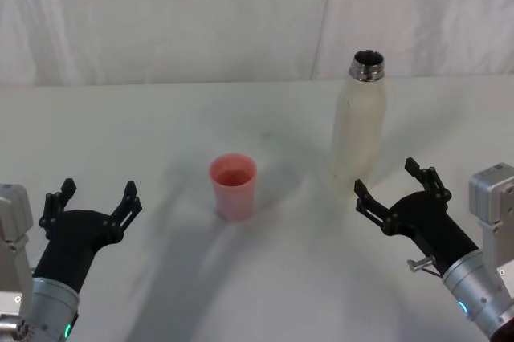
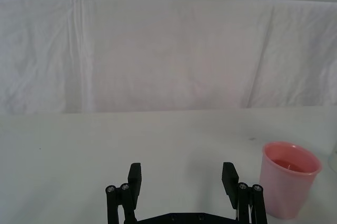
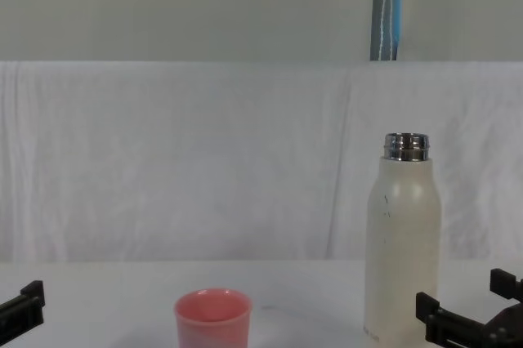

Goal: Grasp the thermos with one hand and pour water into the cup lid.

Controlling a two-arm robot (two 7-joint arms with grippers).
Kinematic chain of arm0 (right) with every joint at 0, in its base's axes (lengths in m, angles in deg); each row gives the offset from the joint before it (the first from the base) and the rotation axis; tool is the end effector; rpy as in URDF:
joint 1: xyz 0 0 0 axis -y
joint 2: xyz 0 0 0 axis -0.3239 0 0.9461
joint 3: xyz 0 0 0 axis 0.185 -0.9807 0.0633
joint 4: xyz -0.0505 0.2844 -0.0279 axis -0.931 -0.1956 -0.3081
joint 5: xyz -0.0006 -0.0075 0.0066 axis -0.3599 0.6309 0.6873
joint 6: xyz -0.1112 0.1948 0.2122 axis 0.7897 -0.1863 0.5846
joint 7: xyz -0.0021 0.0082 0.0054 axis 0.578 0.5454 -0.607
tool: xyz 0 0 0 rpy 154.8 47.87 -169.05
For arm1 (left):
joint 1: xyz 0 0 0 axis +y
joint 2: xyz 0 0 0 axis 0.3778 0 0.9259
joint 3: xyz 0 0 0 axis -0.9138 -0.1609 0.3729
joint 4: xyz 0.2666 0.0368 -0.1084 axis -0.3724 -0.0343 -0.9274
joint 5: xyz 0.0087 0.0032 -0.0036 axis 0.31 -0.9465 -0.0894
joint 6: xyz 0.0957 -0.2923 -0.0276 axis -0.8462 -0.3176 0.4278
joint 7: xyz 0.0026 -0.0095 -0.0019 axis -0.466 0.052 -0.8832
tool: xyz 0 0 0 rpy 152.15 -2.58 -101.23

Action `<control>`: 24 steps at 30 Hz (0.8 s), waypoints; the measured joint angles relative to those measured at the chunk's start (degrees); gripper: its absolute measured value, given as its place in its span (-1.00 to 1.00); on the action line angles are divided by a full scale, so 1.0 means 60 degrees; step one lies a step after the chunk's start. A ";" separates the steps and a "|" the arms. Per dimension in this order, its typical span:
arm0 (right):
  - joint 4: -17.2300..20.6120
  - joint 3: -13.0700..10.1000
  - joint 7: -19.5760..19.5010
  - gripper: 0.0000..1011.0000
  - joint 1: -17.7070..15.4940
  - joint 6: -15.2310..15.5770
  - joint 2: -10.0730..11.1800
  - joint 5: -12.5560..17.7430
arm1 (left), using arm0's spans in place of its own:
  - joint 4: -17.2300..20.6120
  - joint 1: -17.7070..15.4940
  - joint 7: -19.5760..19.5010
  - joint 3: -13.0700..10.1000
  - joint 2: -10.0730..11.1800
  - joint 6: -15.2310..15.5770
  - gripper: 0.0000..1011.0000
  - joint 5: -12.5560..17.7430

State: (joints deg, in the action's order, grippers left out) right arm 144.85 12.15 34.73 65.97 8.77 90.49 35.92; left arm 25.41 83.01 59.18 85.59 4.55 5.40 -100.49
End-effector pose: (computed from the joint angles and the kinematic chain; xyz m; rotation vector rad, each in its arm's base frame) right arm 0.2955 0.0088 -0.3075 0.0235 -0.1027 -1.1211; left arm 0.2530 0.0376 -0.2852 -0.0380 0.0141 1.4459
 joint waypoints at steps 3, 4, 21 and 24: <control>-0.0047 0.0005 -0.0039 0.98 0.0045 0.0049 -0.0038 0.0004 | 0.0000 0.0000 0.0000 -0.0001 0.0000 0.0000 0.98 0.0000; -0.0054 0.0005 -0.0057 0.98 0.0061 0.0066 -0.0058 0.0006 | 0.0000 0.0000 0.0000 0.0000 0.0000 0.0000 0.98 0.0001; 0.0174 -0.0209 -0.0249 0.98 -0.0123 0.0260 -0.0039 0.0022 | 0.0000 0.0000 0.0000 0.0000 0.0000 0.0000 0.98 0.0000; 0.0197 -0.0216 -0.0254 0.98 -0.0132 0.0279 -0.0036 0.0006 | 0.0000 0.0000 0.0000 0.0000 0.0000 0.0000 0.98 0.0000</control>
State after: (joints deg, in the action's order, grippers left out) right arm 146.04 10.85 33.20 65.18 10.44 90.27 35.96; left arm 25.41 83.01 59.18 85.59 4.54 5.40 -100.49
